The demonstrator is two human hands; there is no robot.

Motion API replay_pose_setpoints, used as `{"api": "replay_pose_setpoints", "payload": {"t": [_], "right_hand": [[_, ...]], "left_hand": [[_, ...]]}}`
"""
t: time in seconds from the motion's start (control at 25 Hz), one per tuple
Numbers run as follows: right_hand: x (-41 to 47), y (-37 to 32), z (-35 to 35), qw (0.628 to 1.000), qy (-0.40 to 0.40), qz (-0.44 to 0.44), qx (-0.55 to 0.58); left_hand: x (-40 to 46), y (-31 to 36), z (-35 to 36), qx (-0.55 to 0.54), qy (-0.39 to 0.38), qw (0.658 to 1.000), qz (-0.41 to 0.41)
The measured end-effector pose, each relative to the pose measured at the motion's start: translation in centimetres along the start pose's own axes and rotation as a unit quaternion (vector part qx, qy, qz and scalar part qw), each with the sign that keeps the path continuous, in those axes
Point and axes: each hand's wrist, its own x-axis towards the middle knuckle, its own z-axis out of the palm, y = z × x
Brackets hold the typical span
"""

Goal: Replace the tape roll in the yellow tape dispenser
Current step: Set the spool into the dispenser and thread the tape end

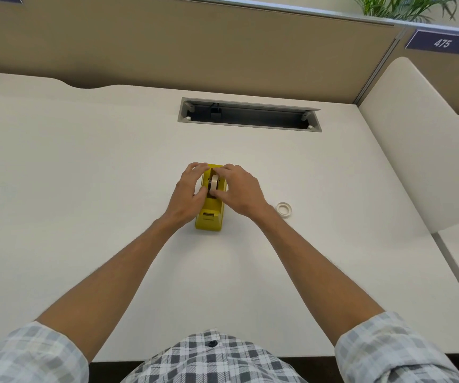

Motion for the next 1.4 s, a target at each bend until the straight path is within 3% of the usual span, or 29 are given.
{"api": "replay_pose_setpoints", "payload": {"t": [0.28, 0.52, 0.76, 0.96, 1.12, 1.4], "right_hand": [[0.4, 0.2, 0.1, 1.000, 0.010, 0.012, -0.004], [0.3, 0.1, 0.1, 0.999, 0.023, 0.028, 0.037], [-0.2, -0.3, -0.3, 0.981, 0.032, 0.048, 0.185], [-0.8, -0.7, -1.0, 0.941, 0.054, 0.114, 0.315], [-1.4, -0.1, -1.7, 0.933, 0.045, 0.150, 0.325], [-1.7, 0.9, -2.1, 0.953, 0.000, 0.096, 0.288]], "left_hand": [[-1.5, -0.4, 0.8, -0.010, -0.051, 0.998, -0.042], [-1.2, -0.3, 0.6, 0.026, -0.023, 0.999, -0.036], [-0.7, 0.4, 0.6, 0.028, 0.043, 0.998, 0.028], [-1.0, 0.6, 0.5, 0.021, 0.066, 0.996, 0.055], [-1.3, 0.7, -0.1, -0.037, 0.022, 0.998, 0.040], [0.0, 1.2, -1.5, -0.113, -0.046, 0.992, -0.020]]}}
